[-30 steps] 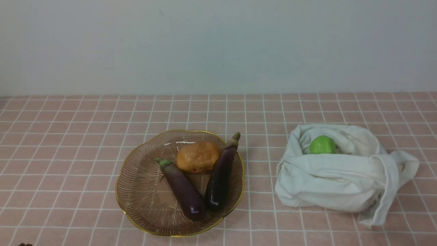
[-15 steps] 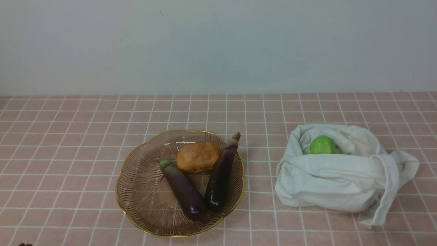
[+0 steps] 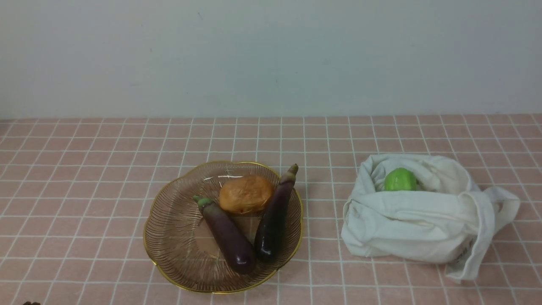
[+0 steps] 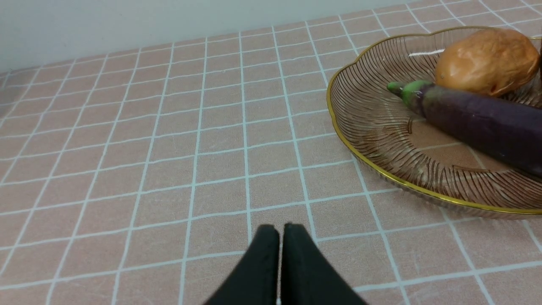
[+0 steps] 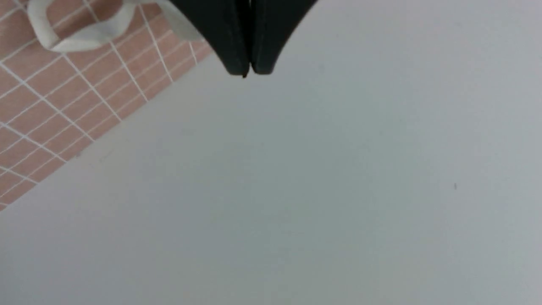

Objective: Take vegetables from bag on pink coffee tablecloth place on plate.

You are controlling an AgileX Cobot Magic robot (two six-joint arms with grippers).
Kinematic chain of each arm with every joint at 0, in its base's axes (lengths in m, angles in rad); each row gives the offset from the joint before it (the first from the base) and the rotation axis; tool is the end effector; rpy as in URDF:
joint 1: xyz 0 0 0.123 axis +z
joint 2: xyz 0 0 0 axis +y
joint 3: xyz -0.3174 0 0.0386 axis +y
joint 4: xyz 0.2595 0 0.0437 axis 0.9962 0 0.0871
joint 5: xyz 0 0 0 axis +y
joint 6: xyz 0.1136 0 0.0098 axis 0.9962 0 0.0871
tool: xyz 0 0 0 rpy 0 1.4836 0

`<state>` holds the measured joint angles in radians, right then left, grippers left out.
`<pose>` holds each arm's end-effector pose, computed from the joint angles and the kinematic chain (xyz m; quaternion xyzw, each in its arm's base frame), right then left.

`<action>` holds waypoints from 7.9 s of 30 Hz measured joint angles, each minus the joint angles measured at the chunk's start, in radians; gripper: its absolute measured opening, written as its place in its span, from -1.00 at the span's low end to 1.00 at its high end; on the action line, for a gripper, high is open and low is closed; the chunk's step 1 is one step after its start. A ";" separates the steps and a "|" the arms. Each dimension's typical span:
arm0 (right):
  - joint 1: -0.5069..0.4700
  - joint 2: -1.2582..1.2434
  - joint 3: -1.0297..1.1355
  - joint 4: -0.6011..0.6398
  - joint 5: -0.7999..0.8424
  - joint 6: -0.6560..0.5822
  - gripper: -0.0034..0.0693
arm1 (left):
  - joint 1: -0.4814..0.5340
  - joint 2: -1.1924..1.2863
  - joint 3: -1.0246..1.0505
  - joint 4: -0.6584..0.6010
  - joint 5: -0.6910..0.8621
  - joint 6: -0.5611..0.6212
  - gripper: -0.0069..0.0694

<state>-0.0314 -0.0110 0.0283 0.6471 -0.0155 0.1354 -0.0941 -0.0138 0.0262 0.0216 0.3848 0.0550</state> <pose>0.0560 -0.0027 0.2066 0.2713 0.6207 0.2668 0.6855 0.0505 -0.0038 0.1628 0.0658 0.8051 -0.0023 0.5895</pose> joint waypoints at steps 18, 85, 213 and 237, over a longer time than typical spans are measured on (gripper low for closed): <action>0.000 0.266 -0.538 -0.221 0.428 -0.071 -0.95 | 0.000 0.000 0.000 0.000 0.000 0.000 -0.83; 0.265 1.618 -1.426 -0.417 0.847 -0.267 0.11 | 0.000 0.000 0.000 0.000 0.000 0.000 -0.83; 0.374 0.139 -0.365 -0.627 0.400 -0.071 -0.95 | 0.000 0.000 0.000 0.000 0.000 0.000 -0.83; 0.000 0.000 -0.010 -0.628 0.409 -0.072 -0.95 | 0.000 0.000 0.000 0.000 0.000 0.000 -0.83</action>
<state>-0.0313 -0.0110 0.0185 0.0188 0.3935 0.0637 -0.0941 -0.0138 0.0262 0.0216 0.3848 0.0550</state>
